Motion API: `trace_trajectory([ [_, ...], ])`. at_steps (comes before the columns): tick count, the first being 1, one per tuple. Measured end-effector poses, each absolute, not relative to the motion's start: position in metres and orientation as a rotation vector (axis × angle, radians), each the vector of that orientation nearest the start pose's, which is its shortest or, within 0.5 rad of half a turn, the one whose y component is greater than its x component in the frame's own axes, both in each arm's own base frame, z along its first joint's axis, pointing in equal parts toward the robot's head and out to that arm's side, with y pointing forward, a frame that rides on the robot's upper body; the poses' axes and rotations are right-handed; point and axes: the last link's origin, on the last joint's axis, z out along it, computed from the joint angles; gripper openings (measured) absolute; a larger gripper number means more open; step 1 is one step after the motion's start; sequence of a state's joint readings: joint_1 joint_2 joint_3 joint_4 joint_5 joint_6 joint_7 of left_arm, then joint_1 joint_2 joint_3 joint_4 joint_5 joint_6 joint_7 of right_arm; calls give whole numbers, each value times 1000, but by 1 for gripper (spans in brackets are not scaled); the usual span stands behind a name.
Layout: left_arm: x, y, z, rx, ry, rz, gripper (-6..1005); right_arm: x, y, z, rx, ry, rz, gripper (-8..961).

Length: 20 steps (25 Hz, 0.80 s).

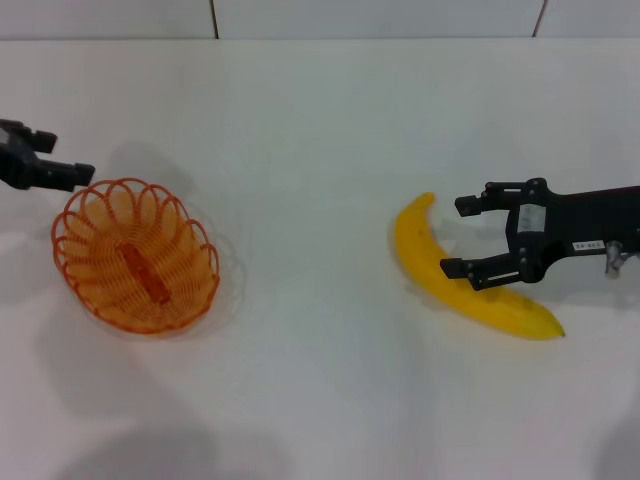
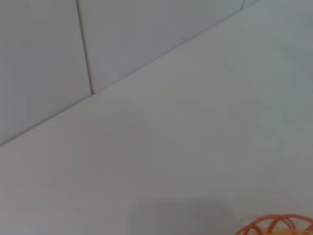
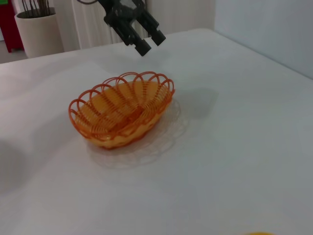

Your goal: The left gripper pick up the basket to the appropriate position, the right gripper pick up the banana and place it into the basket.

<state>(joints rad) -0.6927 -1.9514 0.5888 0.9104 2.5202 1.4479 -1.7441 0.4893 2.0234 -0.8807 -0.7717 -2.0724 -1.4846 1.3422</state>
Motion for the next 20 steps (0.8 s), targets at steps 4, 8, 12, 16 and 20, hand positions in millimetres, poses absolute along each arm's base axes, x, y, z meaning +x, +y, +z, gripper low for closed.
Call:
trace_trajectory([
  [4, -277, 403, 85, -2552, -692, 89, 752, 281, 333, 11, -2828, 404, 312, 873],
  [8, -277, 405, 75, -2564, -679, 136, 752, 281, 332, 11, -2829, 404, 312, 872],
  [12, -279, 407, 64, -2561, -683, 160, 752, 281, 332, 10, -2830, 404, 310, 870],
  [16, -282, 408, 62, -2548, -683, 165, 753, 281, 332, 10, -2830, 413, 310, 869],
  [20, -282, 409, 55, -2558, -678, 183, 748, 280, 333, 10, -2831, 412, 309, 868],
])
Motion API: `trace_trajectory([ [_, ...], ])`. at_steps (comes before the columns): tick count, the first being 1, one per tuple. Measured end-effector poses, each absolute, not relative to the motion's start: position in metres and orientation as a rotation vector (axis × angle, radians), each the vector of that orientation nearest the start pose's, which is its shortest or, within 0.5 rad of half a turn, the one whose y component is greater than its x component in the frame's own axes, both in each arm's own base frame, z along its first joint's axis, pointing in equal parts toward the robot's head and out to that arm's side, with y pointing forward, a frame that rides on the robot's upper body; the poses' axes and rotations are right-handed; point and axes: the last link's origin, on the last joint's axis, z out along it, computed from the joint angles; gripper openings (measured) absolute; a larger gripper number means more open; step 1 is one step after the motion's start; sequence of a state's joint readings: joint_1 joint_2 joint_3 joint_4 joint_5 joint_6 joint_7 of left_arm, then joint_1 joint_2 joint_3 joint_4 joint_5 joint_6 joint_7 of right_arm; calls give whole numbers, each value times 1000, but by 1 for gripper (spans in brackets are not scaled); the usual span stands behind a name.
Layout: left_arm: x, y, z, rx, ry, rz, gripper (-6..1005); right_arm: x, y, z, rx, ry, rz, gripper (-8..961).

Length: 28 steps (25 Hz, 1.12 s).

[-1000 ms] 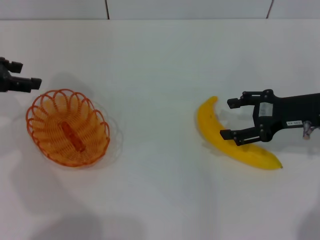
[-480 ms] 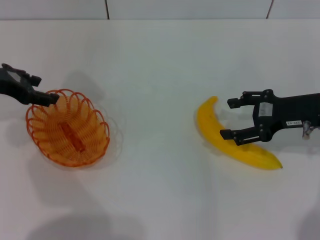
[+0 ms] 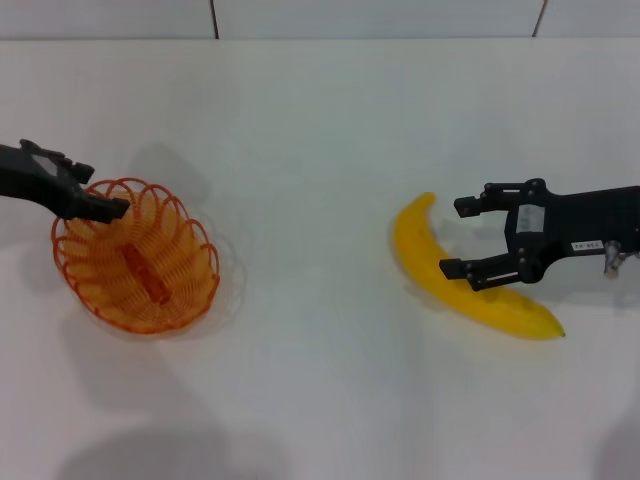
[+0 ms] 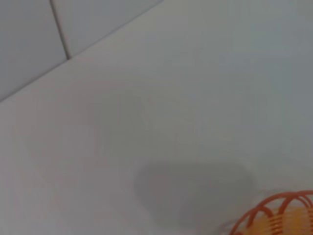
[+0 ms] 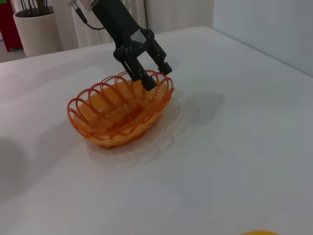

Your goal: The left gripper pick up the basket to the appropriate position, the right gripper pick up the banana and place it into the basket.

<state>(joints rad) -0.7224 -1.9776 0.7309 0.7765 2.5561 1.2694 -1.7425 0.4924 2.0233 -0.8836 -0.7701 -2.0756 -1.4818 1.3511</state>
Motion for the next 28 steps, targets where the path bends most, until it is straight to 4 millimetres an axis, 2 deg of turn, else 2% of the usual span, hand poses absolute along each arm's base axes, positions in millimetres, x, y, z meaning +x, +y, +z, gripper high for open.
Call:
trace_trajectory([
  [17, -283, 408, 38, -2575, -652, 212, 703, 279, 334, 8, -2846, 419, 285, 863],
  [28, -285, 408, 40, -2556, -660, 195, 657, 282, 335, 7, -2832, 434, 278, 860],
])
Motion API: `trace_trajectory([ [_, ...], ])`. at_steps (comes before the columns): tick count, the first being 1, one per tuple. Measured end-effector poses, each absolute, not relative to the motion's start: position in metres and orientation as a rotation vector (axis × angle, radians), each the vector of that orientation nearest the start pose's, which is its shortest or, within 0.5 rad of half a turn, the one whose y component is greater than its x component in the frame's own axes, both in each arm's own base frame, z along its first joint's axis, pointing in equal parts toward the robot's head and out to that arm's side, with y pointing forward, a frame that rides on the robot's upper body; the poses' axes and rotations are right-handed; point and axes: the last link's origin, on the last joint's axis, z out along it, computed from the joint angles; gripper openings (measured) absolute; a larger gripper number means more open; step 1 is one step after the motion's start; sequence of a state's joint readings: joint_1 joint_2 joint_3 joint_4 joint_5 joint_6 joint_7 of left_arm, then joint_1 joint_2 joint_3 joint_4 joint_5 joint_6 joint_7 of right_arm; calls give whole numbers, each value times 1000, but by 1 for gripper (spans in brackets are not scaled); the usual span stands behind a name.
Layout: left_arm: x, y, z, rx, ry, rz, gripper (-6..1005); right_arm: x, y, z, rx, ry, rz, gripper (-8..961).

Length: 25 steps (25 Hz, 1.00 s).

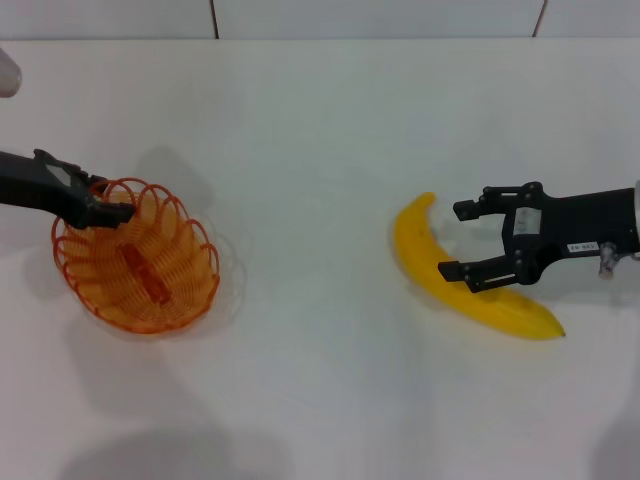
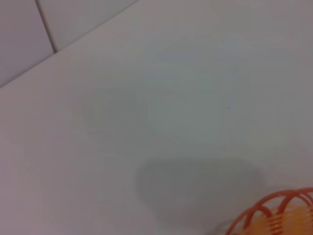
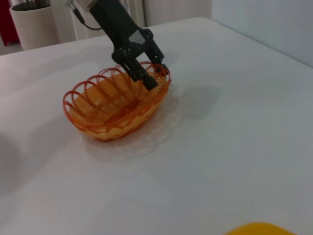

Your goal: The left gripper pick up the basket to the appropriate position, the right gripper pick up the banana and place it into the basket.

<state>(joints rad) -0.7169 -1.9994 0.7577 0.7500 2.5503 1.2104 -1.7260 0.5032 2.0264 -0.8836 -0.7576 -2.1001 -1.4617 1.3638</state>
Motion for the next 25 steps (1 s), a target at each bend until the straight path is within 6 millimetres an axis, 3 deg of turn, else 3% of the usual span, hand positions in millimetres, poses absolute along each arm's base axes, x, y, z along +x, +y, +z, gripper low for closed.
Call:
trace_trajectory([
  [10, -287, 407, 39, -2559, -663, 214, 454, 283, 336, 6, -2826, 438, 274, 856],
  [15, -288, 407, 41, -2549, -674, 208, 248, 283, 335, 6, -2828, 443, 276, 855],
  [25, -285, 408, 41, -2549, -670, 192, 152, 285, 334, 4, -2833, 451, 266, 852],
])
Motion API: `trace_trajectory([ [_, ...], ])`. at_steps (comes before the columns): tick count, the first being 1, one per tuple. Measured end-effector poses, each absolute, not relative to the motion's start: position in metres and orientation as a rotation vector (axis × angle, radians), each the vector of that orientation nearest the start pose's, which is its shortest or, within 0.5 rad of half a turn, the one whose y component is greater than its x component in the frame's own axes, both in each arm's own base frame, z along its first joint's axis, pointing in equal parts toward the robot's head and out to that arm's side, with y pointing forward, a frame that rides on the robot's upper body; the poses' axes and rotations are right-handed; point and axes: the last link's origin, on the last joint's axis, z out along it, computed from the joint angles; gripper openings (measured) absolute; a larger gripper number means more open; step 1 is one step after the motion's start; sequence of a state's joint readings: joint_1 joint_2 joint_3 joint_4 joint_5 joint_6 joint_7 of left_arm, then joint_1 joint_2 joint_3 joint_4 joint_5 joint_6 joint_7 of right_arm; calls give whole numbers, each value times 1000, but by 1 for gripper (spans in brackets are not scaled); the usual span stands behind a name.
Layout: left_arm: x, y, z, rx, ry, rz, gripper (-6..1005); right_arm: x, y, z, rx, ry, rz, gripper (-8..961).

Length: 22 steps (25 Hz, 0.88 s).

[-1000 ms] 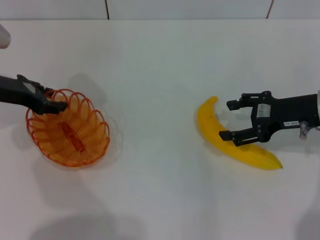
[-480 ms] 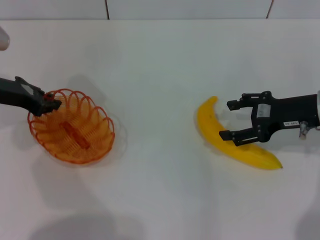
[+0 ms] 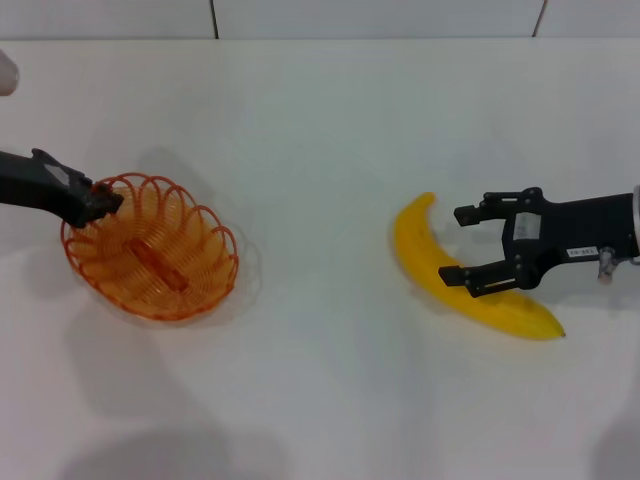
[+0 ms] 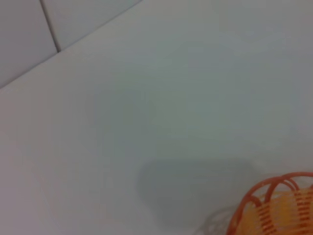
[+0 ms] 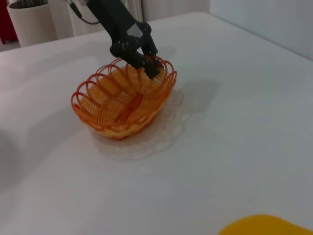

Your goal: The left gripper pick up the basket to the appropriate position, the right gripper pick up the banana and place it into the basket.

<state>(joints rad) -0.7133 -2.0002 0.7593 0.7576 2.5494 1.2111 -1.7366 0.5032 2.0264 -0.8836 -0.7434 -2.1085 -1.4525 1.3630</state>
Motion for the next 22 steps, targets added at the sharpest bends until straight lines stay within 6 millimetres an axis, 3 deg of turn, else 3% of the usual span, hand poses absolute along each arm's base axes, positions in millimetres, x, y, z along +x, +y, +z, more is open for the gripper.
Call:
trace_trajectory([
  [22, -266, 412, 41, -2524, -663, -117, 100, 287, 336, 2, -2819, 462, 253, 845],
])
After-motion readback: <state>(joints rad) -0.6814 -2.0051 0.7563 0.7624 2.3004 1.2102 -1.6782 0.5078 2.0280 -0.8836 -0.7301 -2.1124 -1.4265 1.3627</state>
